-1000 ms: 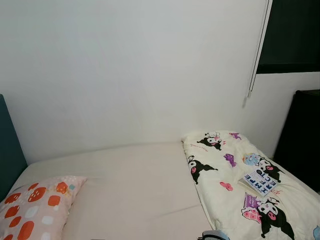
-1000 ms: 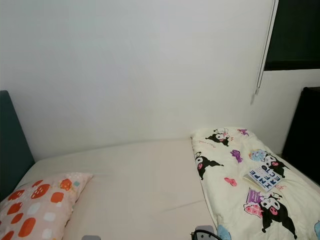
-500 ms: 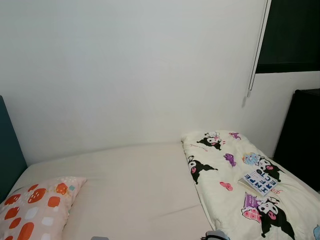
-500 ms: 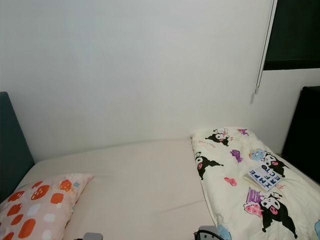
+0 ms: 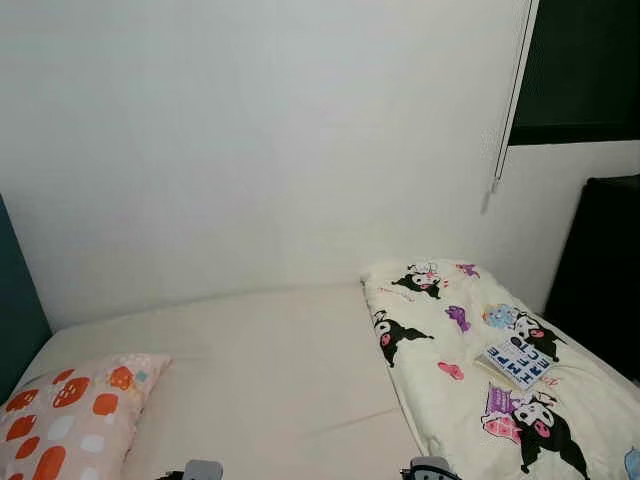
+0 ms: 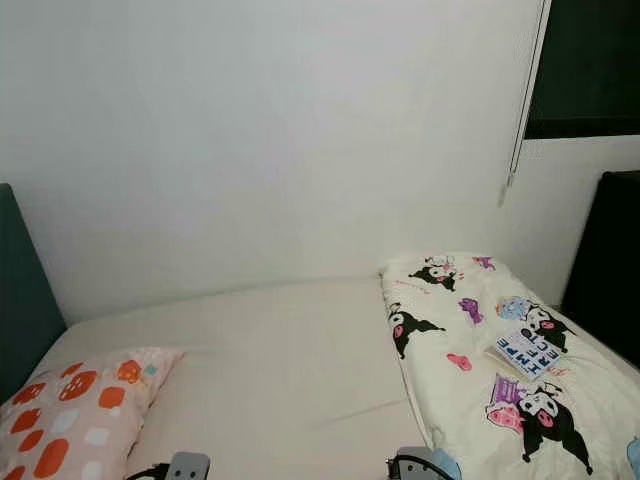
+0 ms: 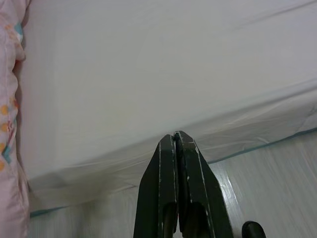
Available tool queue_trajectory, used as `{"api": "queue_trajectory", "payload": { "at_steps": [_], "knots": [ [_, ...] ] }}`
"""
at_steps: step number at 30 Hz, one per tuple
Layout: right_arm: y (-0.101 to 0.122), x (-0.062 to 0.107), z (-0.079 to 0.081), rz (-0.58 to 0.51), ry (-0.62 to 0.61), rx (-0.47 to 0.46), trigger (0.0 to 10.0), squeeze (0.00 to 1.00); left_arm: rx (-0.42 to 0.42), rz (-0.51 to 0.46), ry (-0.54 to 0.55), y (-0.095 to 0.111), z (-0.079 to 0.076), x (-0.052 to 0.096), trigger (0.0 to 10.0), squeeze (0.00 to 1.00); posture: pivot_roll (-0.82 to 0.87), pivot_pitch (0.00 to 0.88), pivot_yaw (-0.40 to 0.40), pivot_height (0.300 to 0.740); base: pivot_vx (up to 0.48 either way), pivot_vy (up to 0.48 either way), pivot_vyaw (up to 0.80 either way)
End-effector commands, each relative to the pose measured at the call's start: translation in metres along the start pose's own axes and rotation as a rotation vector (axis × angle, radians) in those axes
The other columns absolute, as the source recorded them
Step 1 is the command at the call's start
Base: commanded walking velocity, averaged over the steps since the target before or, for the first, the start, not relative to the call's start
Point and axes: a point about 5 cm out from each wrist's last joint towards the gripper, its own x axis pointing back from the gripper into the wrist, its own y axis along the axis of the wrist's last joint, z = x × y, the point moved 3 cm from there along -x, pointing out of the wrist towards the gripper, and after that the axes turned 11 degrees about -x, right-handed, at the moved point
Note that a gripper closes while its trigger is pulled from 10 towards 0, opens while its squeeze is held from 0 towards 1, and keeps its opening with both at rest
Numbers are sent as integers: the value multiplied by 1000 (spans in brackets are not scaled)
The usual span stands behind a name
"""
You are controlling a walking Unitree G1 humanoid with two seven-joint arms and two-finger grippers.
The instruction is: Clean up the room
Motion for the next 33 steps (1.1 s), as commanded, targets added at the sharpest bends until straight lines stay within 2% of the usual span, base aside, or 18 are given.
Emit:
{"api": "queue_trajectory", "payload": {
  "at_steps": [1, 9, 25, 33],
  "knots": [
    [0, -1, 4, 2, 10, 11, 10000, 0, 15, 8, 16, -1, 4, 1, 10000, 0, 2, 37, -1, 740, 0, 0, 0],
    [0, -1, 15, 13, 74, 41, 10000, 0, 36, 2, 25, -1, 4, 2, 10000, 0, 10, 49, -9, 740, 0, 0, 0],
    [7, -4, 9, 8, 54, 52, 10000, 0, 50, -12, 34, 3, 4, 2, 10000, 0, 6, 68, -15, 740, 0, 0, 0],
    [6, -4, 18, 5, 104, 107, 10000, 0, -3, -14, 11, 2, 1, 2, 10000, 0, 6, 74, -11, 740, 0, 0, 0]
  ]
}}
